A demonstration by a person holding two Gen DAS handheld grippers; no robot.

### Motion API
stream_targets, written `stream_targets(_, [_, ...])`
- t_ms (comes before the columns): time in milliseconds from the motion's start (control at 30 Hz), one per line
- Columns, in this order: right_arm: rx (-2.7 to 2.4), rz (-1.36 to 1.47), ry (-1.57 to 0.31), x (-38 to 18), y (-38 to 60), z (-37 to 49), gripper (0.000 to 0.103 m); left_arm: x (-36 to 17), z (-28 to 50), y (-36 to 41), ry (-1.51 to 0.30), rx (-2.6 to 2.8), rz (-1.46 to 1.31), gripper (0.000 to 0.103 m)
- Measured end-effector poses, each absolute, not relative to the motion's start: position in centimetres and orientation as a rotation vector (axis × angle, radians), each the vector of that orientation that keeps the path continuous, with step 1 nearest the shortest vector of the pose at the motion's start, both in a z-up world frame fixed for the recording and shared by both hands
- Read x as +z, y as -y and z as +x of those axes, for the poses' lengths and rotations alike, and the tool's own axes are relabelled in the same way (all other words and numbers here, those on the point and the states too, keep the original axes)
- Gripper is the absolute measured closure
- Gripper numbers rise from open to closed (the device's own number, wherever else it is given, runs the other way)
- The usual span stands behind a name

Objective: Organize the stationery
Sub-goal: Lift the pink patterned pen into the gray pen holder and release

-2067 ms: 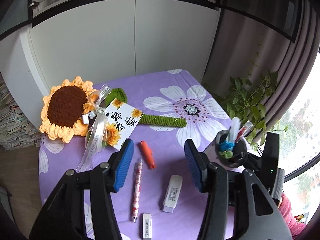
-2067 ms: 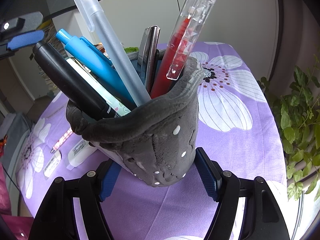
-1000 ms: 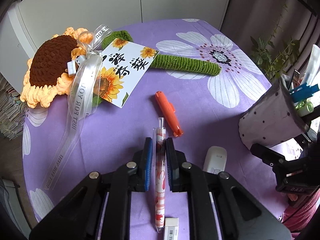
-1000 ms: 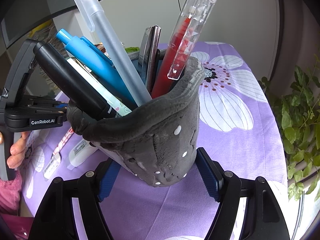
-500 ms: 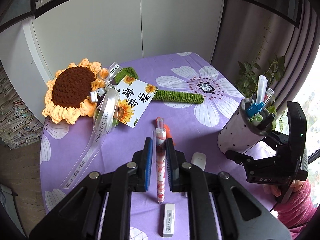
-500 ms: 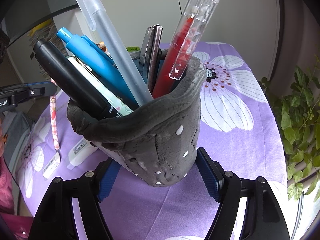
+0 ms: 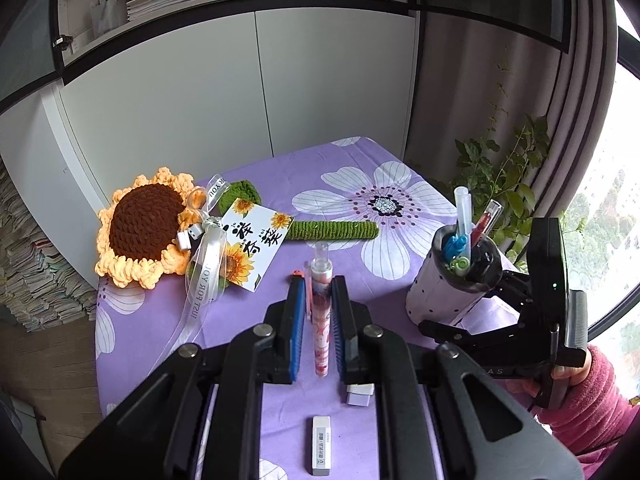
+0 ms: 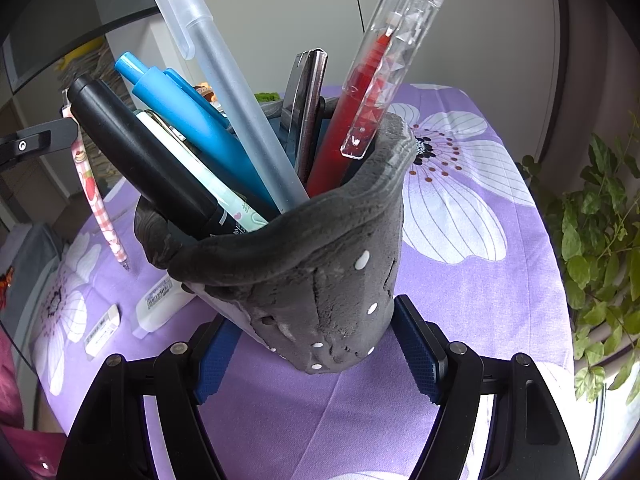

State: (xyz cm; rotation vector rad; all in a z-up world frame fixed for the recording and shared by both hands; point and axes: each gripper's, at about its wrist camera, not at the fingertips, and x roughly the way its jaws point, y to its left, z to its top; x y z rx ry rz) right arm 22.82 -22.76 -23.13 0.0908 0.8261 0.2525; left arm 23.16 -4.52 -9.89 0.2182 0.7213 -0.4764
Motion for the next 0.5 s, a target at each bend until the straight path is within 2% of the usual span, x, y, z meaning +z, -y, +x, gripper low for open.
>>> stream_targets(500, [0.252,0.09,-0.826,-23.1,22.7,22.8,0.027,-1.5,19.6,9.1,-0.52,-0.703,0.185,0.092])
